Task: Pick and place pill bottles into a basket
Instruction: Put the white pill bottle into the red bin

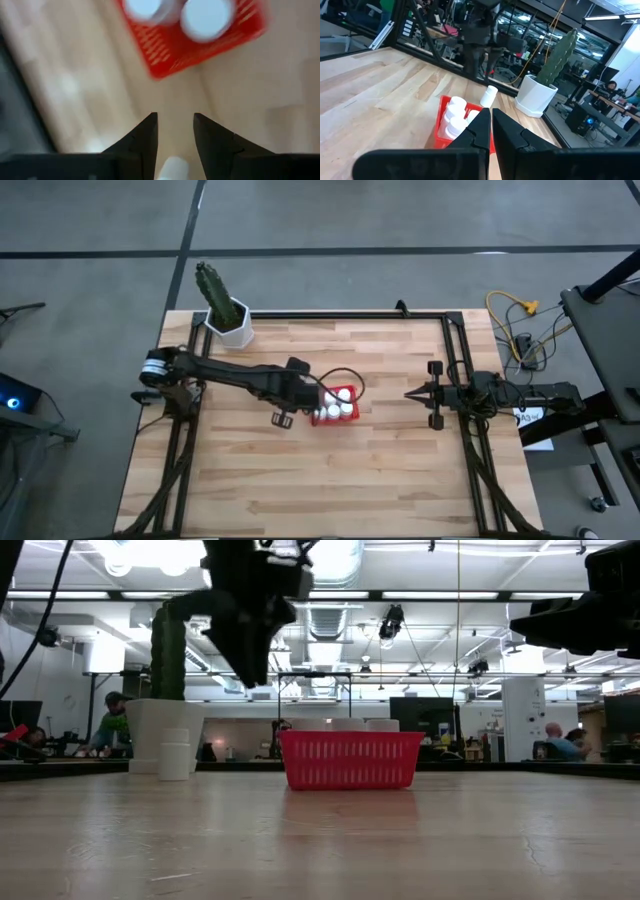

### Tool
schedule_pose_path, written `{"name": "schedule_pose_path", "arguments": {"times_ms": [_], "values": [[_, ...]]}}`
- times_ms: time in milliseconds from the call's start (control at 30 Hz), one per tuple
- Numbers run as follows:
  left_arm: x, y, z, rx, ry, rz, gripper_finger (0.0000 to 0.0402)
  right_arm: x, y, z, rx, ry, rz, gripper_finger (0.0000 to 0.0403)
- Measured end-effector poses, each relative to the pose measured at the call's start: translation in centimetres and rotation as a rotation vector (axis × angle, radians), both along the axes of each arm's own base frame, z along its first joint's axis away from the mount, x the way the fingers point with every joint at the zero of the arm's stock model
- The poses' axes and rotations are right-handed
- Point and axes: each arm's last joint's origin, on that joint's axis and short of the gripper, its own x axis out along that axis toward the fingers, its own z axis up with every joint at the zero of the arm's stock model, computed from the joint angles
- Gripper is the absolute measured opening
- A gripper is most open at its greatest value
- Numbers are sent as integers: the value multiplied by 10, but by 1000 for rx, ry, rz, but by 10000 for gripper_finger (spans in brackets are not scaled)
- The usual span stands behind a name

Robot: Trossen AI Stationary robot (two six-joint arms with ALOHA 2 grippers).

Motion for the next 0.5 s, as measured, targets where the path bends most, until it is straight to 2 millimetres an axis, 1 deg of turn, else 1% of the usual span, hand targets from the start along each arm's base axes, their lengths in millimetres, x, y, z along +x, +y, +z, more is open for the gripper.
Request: {"name": "schedule_pose_path", "arguments": {"times_ms": [100,200,400,500], "values": [[-13,4,-8,77,12,23,107,0,0,0,-1,-1,-1,9],[-23,7,-20,110,26,32,107,0,0,0,-2,0,-1,8],[-36,9,-42,132,69,33,107,0,0,0,0,0,-1,9],[-40,9,-49,140,95,33,116,0,0,0,-2,0,-1,8]]}}
